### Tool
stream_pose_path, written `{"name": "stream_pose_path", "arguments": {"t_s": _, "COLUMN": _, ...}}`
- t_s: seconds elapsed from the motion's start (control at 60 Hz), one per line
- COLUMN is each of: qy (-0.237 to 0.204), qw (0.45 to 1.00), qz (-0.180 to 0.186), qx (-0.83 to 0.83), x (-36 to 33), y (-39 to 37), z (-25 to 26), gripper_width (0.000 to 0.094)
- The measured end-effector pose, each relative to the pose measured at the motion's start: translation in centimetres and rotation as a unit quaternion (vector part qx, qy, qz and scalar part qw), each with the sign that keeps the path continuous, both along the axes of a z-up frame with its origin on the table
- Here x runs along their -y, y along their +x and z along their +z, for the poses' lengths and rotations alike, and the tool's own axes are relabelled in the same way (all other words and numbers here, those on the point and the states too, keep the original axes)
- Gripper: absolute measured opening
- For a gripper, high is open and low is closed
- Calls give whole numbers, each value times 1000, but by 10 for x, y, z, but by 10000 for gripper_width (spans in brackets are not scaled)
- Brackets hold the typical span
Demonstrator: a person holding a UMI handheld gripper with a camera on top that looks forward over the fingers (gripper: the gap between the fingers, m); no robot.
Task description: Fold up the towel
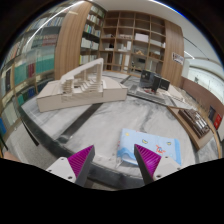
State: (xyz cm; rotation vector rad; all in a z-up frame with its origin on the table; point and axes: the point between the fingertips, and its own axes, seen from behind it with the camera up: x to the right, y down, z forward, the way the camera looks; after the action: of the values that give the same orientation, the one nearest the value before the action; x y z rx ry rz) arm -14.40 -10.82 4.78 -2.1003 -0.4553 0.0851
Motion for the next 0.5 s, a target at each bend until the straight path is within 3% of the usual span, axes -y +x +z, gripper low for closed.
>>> {"name": "stream_pose_path", "arguments": {"t_s": 0.083, "qy": -6, "qw": 1000, "qz": -25, "qx": 6, "x": -25, "y": 9, "z": -12, "gripper_width": 784}}
{"name": "stream_pose_path", "arguments": {"t_s": 0.15, "qy": -12, "qw": 1000, "qz": -23, "qx": 5, "x": -63, "y": 21, "z": -29, "gripper_width": 779}}
{"name": "stream_pose_path", "arguments": {"t_s": 0.2, "qy": -23, "qw": 999, "qz": -25, "qx": 14, "x": -67, "y": 18, "z": -38, "gripper_width": 719}}
{"name": "stream_pose_path", "arguments": {"t_s": 0.25, "qy": -30, "qw": 999, "qz": -24, "qx": 17, "x": -75, "y": 22, "z": -50, "gripper_width": 635}}
{"name": "stream_pose_path", "arguments": {"t_s": 0.283, "qy": -36, "qw": 999, "qz": -26, "qx": 22, "x": -77, "y": 24, "z": -59, "gripper_width": 465}}
{"name": "stream_pose_path", "arguments": {"t_s": 0.333, "qy": -24, "qw": 999, "qz": -27, "qx": 18, "x": -78, "y": 21, "z": -59, "gripper_width": 358}}
{"name": "stream_pose_path", "arguments": {"t_s": 0.4, "qy": -6, "qw": 998, "qz": -44, "qx": 49, "x": -83, "y": 36, "z": -60, "gripper_width": 38}}
{"name": "stream_pose_path", "arguments": {"t_s": 0.5, "qy": 6, "qw": 998, "qz": -35, "qx": 52, "x": -81, "y": 34, "z": -58, "gripper_width": 18}}
